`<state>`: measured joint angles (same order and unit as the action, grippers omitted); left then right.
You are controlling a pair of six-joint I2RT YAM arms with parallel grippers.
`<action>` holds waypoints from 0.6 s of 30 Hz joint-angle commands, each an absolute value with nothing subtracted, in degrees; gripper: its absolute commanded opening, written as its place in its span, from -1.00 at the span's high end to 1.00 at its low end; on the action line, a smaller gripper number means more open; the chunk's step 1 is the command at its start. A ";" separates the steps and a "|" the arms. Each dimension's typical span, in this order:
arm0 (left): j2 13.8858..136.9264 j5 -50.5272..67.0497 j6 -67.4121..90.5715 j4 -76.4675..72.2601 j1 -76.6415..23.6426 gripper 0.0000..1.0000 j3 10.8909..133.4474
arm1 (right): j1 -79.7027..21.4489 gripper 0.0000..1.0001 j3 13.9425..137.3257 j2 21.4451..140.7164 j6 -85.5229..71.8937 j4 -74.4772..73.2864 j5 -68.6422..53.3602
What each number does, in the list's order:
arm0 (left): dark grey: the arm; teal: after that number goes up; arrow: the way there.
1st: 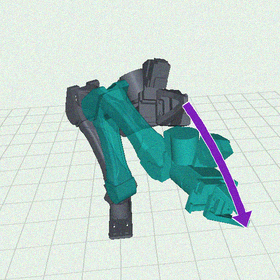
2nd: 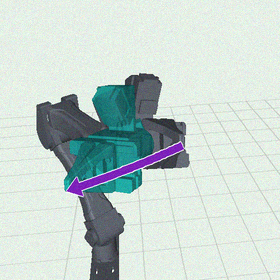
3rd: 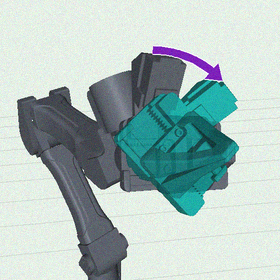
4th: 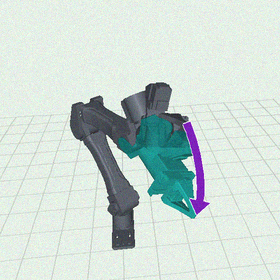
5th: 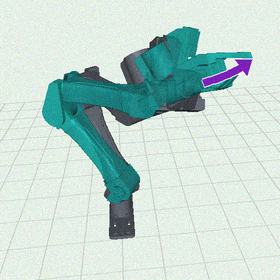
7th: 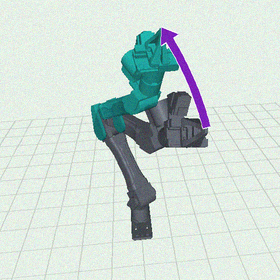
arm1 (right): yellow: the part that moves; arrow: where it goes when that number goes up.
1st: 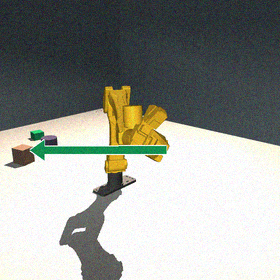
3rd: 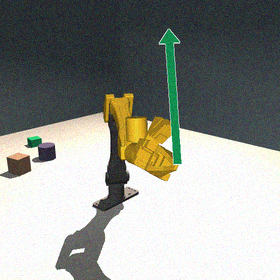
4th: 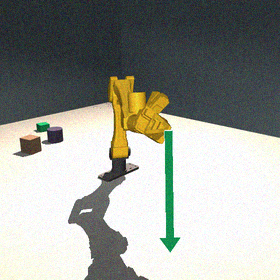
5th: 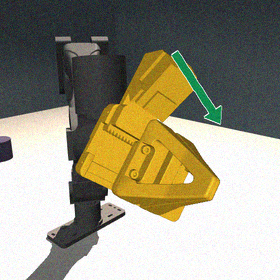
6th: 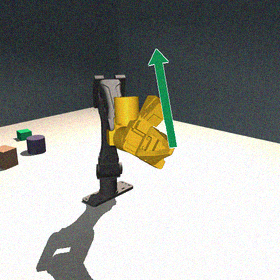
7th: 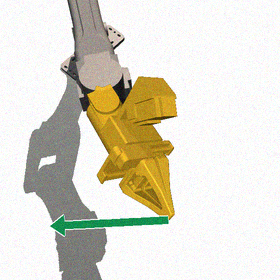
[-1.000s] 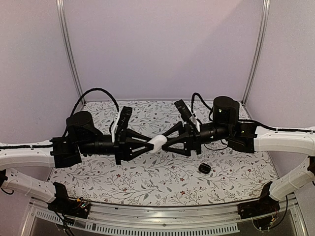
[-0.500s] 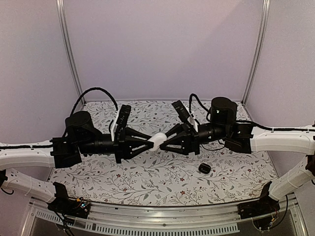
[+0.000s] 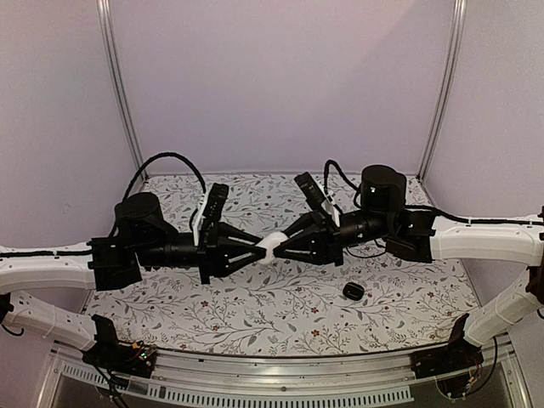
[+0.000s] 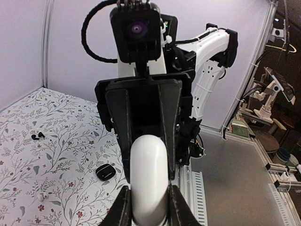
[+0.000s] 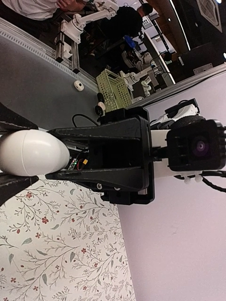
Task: Insert the wireless bluetooth earbuds into the charging case
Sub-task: Pass from the left arm to the right
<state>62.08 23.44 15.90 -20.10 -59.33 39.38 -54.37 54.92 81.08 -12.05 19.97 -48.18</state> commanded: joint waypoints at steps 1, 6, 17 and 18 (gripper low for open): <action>62.71 23.62 14.18 -18.09 -58.77 0.68 40.72 | -54.60 0.66 56.77 81.39 -11.04 18.06 -48.57; 63.55 23.98 13.71 -16.62 -58.79 0.19 41.81 | -54.73 0.85 56.73 81.28 -10.57 17.43 -48.56; 62.45 20.55 14.80 -15.37 -57.76 0.05 42.19 | -55.76 1.00 56.65 81.06 -8.43 16.07 -48.95; 62.14 20.65 15.11 -15.43 -57.36 0.05 41.98 | -55.83 1.00 56.68 80.99 -8.23 15.90 -48.95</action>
